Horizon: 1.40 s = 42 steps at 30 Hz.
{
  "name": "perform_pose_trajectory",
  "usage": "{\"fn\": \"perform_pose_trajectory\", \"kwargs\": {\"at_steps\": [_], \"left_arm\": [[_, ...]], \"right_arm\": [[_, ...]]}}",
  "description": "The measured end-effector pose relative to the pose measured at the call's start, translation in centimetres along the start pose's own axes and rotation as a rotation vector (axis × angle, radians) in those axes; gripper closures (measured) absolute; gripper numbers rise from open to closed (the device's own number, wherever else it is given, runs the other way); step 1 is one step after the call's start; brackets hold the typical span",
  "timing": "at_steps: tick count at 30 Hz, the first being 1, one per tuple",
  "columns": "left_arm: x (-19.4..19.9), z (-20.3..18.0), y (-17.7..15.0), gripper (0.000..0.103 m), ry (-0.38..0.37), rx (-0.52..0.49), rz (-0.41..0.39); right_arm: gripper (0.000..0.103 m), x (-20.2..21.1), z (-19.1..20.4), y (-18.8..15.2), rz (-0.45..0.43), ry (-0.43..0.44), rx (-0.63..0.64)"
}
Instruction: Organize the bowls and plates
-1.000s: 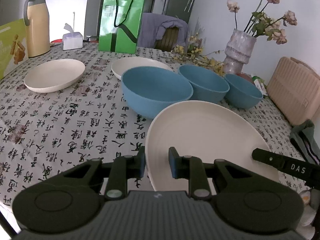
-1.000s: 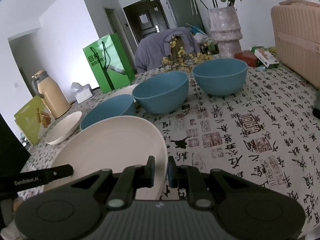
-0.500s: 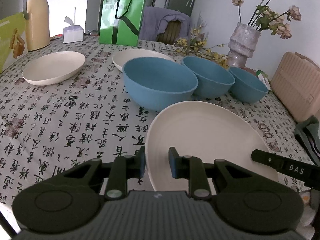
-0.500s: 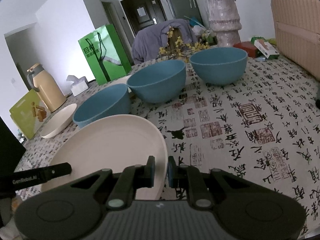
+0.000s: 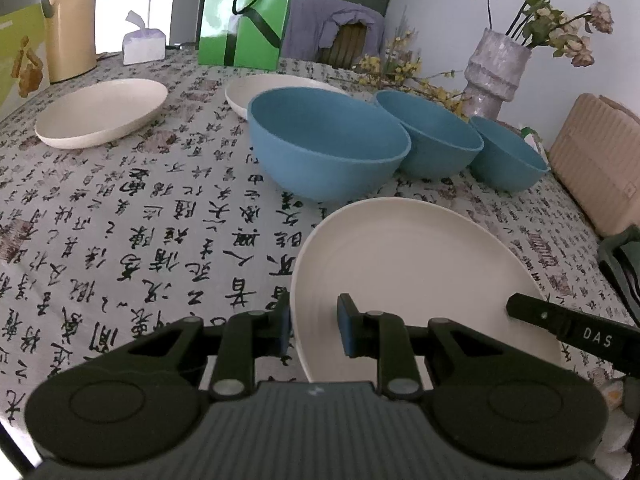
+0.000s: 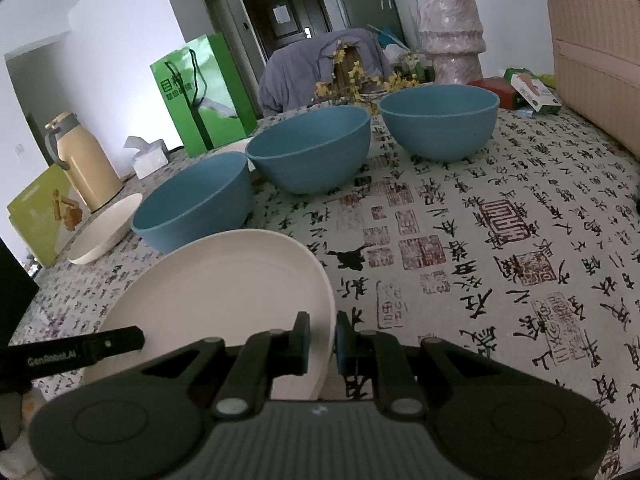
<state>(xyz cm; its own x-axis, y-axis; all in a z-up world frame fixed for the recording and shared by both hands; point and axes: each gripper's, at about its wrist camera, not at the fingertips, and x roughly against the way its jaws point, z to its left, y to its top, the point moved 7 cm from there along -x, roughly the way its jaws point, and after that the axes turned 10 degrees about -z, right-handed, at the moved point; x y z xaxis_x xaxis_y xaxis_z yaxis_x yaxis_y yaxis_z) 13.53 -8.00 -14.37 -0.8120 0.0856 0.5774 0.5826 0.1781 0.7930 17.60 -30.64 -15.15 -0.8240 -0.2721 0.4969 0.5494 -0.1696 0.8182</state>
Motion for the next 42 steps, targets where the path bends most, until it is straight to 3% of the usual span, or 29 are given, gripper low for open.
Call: {"fn": "perform_pose_trajectory", "kwargs": {"at_steps": [42], "left_arm": [[-1.7,-1.0,-1.1,0.079,0.01,-0.039,0.028]], "right_arm": [[0.09,-1.1,-1.2,-0.9,0.01,-0.03,0.019]]}}
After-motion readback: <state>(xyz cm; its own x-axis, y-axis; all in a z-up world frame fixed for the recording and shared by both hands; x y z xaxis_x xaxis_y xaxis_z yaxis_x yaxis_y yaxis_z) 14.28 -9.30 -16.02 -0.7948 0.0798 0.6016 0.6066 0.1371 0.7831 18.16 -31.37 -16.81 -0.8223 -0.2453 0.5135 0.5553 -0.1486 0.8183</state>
